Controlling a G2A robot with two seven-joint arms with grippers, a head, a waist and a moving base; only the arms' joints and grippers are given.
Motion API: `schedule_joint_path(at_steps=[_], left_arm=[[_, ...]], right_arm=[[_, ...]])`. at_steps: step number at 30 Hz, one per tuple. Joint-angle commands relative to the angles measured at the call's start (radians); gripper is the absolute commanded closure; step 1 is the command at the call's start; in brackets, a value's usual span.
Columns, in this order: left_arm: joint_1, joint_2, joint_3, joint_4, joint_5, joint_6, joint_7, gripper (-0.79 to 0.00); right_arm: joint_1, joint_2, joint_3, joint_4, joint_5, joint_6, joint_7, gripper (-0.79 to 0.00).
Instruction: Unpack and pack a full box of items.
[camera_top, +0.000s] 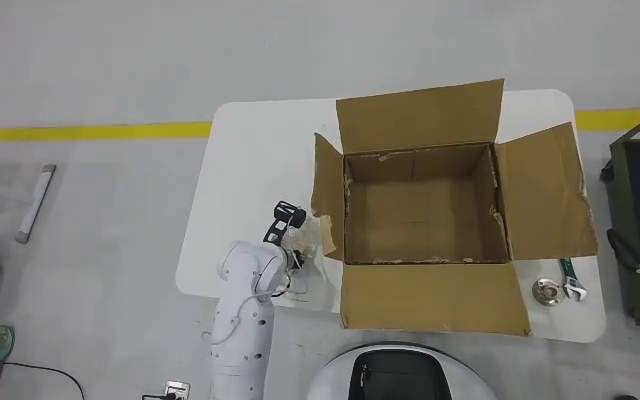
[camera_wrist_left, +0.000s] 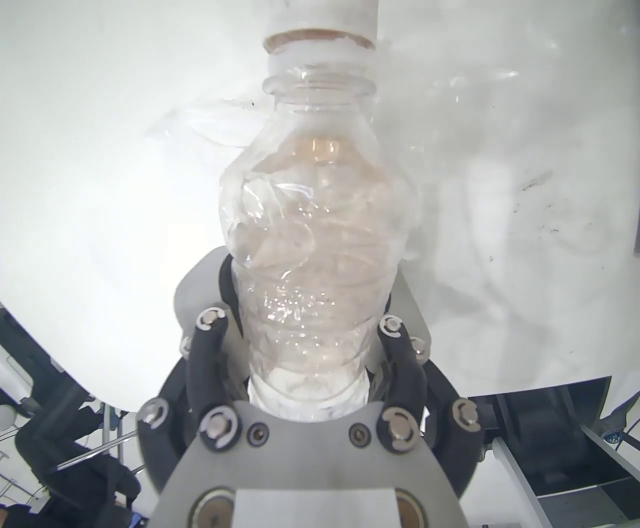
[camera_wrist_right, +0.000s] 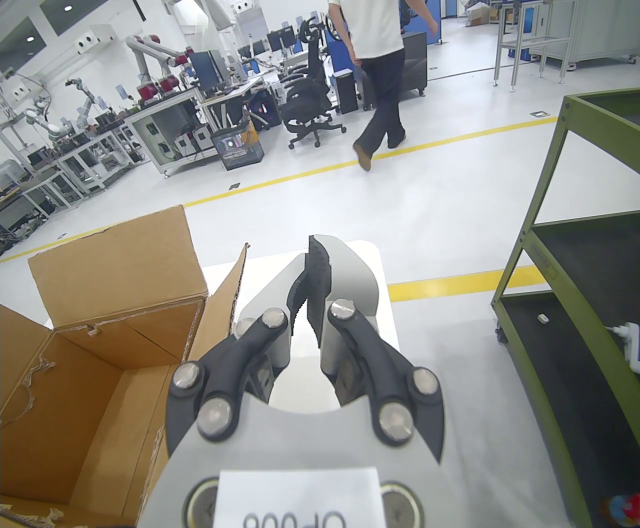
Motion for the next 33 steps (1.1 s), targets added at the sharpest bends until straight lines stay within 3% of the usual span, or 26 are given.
schedule_joint_path(at_steps=[1, 8, 13, 17, 18, 19, 22, 23, 33], left_arm=[[0.007, 0.002, -0.005, -0.029, -0.01, 0.02, -0.008, 0.0], [0.036, 0.009, -0.058, -0.178, -0.084, 0.117, -0.074, 0.0], [0.031, 0.012, -0.098, -0.319, -0.166, 0.189, -0.126, 0.0], [-0.005, 0.015, -0.123, -0.4, -0.209, 0.245, -0.147, 0.0], [-0.017, 0.016, -0.129, -0.415, -0.226, 0.26, -0.152, 0.0], [-0.029, 0.017, -0.135, -0.426, -0.234, 0.269, -0.16, 0.0], [-0.067, 0.02, -0.146, -0.457, -0.261, 0.301, -0.186, 0.0], [-0.079, 0.021, -0.15, -0.466, -0.284, 0.313, -0.197, 0.0], [-0.2, 0.039, -0.149, -0.514, -0.346, 0.368, -0.229, 0.0]], right_arm=[[0.006, -0.001, 0.005, 0.0, 0.027, -0.005, -0.006, -0.785], [0.012, -0.007, 0.037, 0.015, 0.332, -0.046, 0.086, -0.785], [0.001, -0.001, -0.005, 0.039, 0.394, -0.115, 0.225, -0.785], [0.002, -0.003, -0.052, 0.071, 0.401, -0.108, 0.22, -0.785], [0.001, -0.003, -0.063, 0.078, 0.393, -0.105, 0.222, -0.539], [0.003, -0.003, -0.073, 0.082, 0.397, -0.102, 0.219, -0.354], [0.003, -0.005, -0.096, 0.096, 0.412, -0.098, 0.207, -0.028], [0.002, -0.005, -0.103, 0.095, 0.409, -0.097, 0.203, 0.0], [-0.002, -0.01, -0.197, 0.074, 0.389, -0.087, 0.177, 0.0]])
